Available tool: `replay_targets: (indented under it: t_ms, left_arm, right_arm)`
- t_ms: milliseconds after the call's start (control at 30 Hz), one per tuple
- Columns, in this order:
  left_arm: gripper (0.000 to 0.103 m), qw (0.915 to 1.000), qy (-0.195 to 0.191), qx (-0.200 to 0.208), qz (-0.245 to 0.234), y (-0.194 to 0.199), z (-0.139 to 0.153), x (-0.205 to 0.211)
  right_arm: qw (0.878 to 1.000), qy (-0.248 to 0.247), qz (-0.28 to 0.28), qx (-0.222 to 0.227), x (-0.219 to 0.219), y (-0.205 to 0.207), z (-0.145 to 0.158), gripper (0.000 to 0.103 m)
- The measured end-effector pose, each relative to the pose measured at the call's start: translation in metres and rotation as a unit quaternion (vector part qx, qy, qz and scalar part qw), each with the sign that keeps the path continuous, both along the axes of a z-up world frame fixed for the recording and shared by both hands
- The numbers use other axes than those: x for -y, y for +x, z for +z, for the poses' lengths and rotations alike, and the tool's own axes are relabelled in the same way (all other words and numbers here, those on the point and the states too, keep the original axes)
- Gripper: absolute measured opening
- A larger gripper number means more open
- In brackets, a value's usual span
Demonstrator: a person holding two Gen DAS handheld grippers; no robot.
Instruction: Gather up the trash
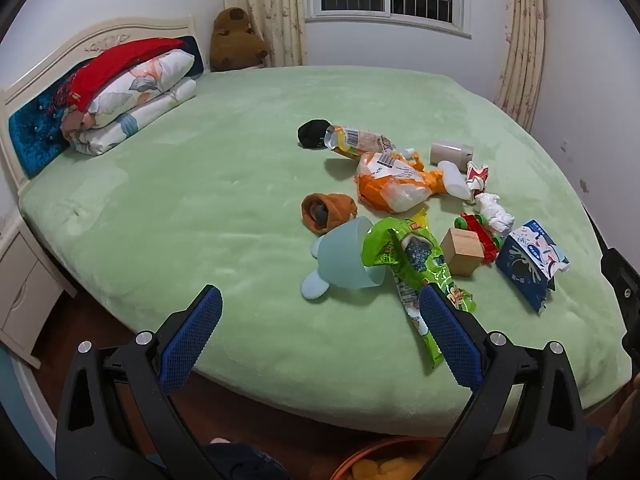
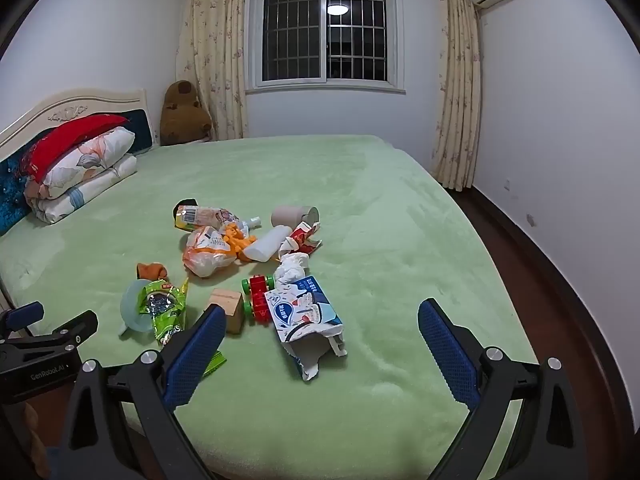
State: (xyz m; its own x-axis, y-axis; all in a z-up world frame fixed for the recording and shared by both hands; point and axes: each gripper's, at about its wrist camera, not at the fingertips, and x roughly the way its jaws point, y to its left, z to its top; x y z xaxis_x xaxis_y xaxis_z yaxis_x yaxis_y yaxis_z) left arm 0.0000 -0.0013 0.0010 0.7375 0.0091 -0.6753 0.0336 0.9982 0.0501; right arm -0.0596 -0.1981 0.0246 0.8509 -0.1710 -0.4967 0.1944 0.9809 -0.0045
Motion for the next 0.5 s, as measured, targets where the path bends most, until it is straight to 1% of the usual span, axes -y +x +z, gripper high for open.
replay_targets:
  t_ms: [67,100,200,233,333,367,500]
  left_arm:
    - [0.096,1.0,0.001,0.003,-0.001,0.0,0.001,0.002]
    - [0.096,0.9999,-0.009,-0.009,-0.002,0.004,-0.001,0.001]
    - [0.096,1.0,-0.003,-0.009,0.0,0.01,-0.002,0.002]
    - [0.096,1.0,-0.005,-0.001,0.002,0.006,-0.001,0.001]
    - [0.096,0.9999,-0.008,-0.005,0.005,0.009,-0.003,-0.001]
    - [0.096,1.0,-0.008,0.001,0.006,0.003,-0.004,-0.004]
    - [0.096,1.0,0.002,0.0,0.007,0.005,-0.003,-0.002]
  right_arm:
    - [1.0,0.001,0.0,0.0,0.0,0.0,0.0,0.095]
    - [1.0,0.003,-0.001,0.0,0.0,0.001,0.0,0.095]
    - [1.0,-0.003,-0.001,-0.004,-0.001,0.003,-0.001,0.095]
    - [1.0,-0.001,0.0,-0.004,0.0,0.003,-0.001,0.095]
    - [1.0,-0.003,0.0,-0.004,-0.002,0.004,0.0,0.095]
    - [1.0,-0.004,0.0,-0.004,-0.002,0.005,0.002,0.095]
    - [1.0,0.001,0.001,-0.003,-0.001,0.011,0.0,0.095]
